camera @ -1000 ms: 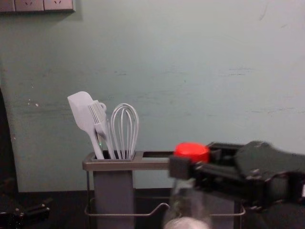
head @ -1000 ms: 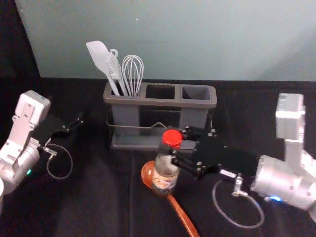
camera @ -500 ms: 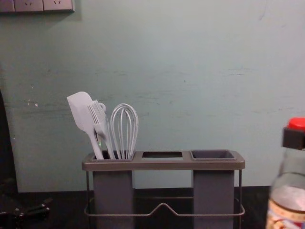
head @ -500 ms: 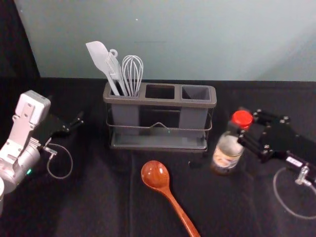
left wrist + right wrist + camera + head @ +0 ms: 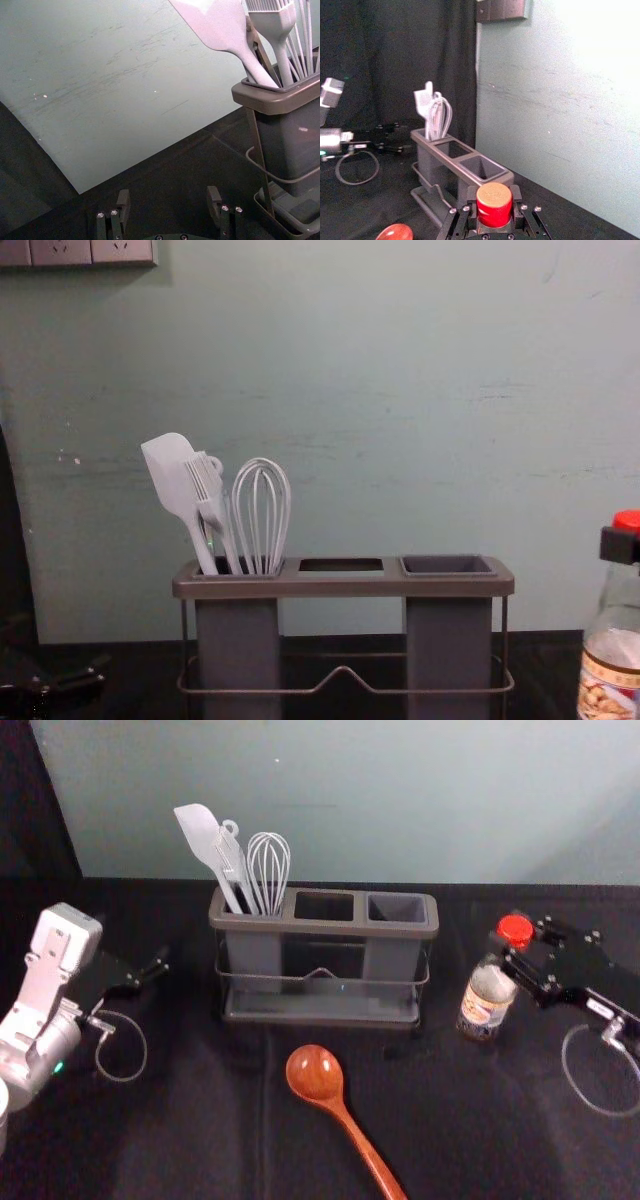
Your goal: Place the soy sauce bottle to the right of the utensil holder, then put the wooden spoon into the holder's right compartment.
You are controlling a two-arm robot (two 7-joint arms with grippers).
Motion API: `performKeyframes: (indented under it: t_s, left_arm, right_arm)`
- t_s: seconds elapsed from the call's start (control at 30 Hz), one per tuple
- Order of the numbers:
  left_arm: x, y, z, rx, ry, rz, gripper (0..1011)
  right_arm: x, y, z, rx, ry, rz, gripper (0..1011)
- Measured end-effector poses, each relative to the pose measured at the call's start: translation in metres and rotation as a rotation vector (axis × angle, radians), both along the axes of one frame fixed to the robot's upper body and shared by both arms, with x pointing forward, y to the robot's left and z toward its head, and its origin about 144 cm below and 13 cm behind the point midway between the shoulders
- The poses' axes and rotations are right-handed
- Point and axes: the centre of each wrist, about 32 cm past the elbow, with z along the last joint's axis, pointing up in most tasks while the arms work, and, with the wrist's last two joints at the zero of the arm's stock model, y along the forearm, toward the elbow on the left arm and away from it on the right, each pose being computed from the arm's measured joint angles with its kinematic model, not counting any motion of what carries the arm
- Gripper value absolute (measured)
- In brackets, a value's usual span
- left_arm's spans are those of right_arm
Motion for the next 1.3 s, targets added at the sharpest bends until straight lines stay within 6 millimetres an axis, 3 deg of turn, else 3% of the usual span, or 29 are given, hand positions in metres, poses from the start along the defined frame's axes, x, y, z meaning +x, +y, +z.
performKeyframes:
  t_s: [0.5,0.9,1.3]
  left_arm:
    - [0.000,0.000,0.000,0.000,0.000,0.000,1005]
    - [0.000,0.000,0.000,0.000,0.000,0.000,1005]
    - [0.000,0.000,0.000,0.000,0.000,0.000,1005]
  right_arm:
    - [0.043,0.009,-0.018,0.046,0.056,-0.035,387]
    - [0.055,0.011,-0.027,0.046,0.081,-0.045,387]
    - [0.054,0.009,-0.028,0.043,0.080,-0.056,387]
